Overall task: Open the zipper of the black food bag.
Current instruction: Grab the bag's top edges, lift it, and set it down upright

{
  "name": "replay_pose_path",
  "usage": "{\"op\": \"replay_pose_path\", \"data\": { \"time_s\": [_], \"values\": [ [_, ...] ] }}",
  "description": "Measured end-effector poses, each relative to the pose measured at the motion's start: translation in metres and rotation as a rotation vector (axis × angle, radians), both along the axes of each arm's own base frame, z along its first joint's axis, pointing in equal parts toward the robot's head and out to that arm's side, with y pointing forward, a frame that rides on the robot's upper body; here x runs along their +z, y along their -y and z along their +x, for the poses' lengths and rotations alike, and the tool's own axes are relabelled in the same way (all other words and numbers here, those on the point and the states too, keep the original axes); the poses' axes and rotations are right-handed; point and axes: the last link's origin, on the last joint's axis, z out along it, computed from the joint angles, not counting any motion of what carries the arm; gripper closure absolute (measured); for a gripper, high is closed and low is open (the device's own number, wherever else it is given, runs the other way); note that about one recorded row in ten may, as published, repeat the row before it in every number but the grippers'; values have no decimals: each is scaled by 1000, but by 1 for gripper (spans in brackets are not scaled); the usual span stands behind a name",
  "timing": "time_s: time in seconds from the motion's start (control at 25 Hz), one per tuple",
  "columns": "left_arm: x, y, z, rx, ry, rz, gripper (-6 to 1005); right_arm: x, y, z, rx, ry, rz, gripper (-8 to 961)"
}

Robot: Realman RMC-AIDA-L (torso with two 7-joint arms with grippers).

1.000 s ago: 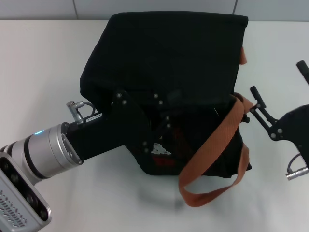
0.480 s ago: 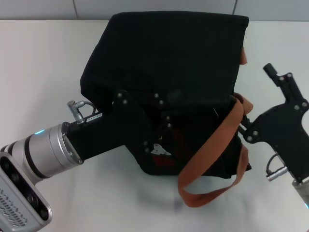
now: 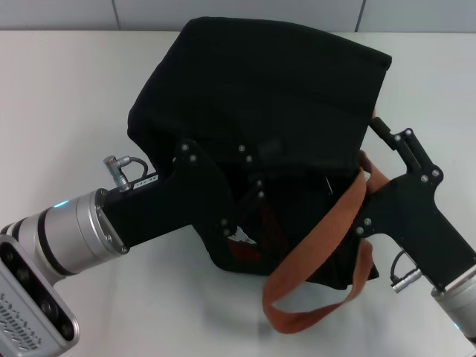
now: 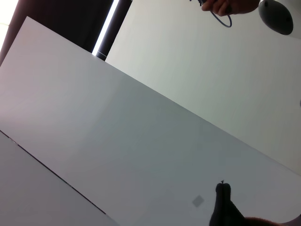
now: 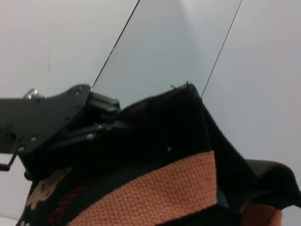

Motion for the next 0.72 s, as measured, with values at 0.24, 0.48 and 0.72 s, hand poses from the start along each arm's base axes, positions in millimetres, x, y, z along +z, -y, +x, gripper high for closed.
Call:
{"op": "replay_pose_path", "data": {
  "time_s": [0.24, 0.48, 0.72],
  "values": [
    [0, 0, 0, -1, 1, 1, 906, 9, 9, -4, 46, -46, 40, 126],
    [1, -2, 1, 5, 7, 9, 907, 22, 30, 6, 60, -79, 69, 125],
    [-1, -4, 5, -2, 9, 0, 910, 11, 16, 7, 21, -28, 36, 125]
  ]
}}
